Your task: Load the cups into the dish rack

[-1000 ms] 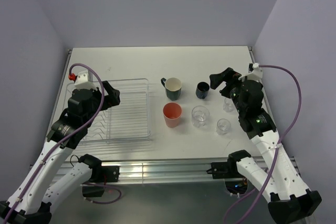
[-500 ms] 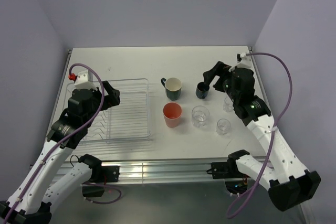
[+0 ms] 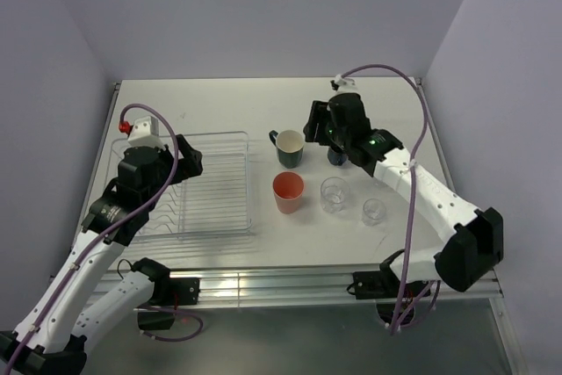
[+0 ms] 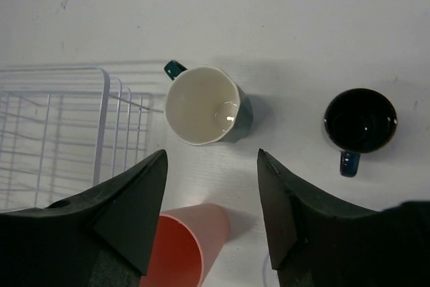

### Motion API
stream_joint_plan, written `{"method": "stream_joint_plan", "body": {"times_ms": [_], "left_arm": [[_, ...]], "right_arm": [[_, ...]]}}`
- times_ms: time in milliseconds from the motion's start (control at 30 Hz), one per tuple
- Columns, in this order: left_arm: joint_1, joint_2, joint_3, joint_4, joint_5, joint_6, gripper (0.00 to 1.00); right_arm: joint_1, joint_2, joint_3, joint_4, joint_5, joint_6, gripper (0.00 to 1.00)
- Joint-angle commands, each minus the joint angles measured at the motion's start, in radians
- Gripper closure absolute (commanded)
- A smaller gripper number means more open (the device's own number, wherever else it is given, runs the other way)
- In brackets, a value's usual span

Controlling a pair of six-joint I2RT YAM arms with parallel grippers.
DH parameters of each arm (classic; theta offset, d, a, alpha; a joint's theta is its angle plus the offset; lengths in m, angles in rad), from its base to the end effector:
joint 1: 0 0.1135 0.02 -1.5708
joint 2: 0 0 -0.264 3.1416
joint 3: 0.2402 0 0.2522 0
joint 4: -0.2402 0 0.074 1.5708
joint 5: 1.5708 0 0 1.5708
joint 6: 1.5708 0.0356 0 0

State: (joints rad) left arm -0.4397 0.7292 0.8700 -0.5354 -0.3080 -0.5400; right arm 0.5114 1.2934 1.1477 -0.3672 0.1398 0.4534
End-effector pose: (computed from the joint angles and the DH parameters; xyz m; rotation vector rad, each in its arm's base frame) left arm 0.1466 -0.0570 0.3417 -0.2995 1.9386 -0.3449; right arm 0.2588 0.1395 0.3376 0.0251 2.1084 0.4406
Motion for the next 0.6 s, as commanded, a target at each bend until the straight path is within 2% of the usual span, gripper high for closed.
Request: {"method": "stream_joint_plan", "body": {"times_ms": [0, 33, 133, 433, 567], "left_arm": [[0.002, 0.006, 0.015, 0.034, 0.010, 0.000, 0.01], [0.004, 0.003, 0.014, 0.032, 0.010, -0.002, 0.01], [0.004, -0.004, 0.014, 0.029, 0.009, -0.002, 0.01], [0.002, 0.006, 0.015, 0.031, 0.018, 0.003, 0.01], [0.002, 0.006, 0.014, 0.029, 0.020, 0.005, 0.01]], "right_arm": [[0.076, 0.082, 0.118, -0.004, 0.059, -0.065, 0.39], [0.088, 0.108, 0.159, -0.028, 0.070, -0.071, 0.44], [0.128, 0.202, 0.228, -0.059, 0.095, -0.090, 0.49], [0.177, 0.417, 0.380, -0.127, 0.129, -0.104, 0.58], [0.193, 0.486, 0.417, -0.153, 0.139, -0.098, 0.59]]}}
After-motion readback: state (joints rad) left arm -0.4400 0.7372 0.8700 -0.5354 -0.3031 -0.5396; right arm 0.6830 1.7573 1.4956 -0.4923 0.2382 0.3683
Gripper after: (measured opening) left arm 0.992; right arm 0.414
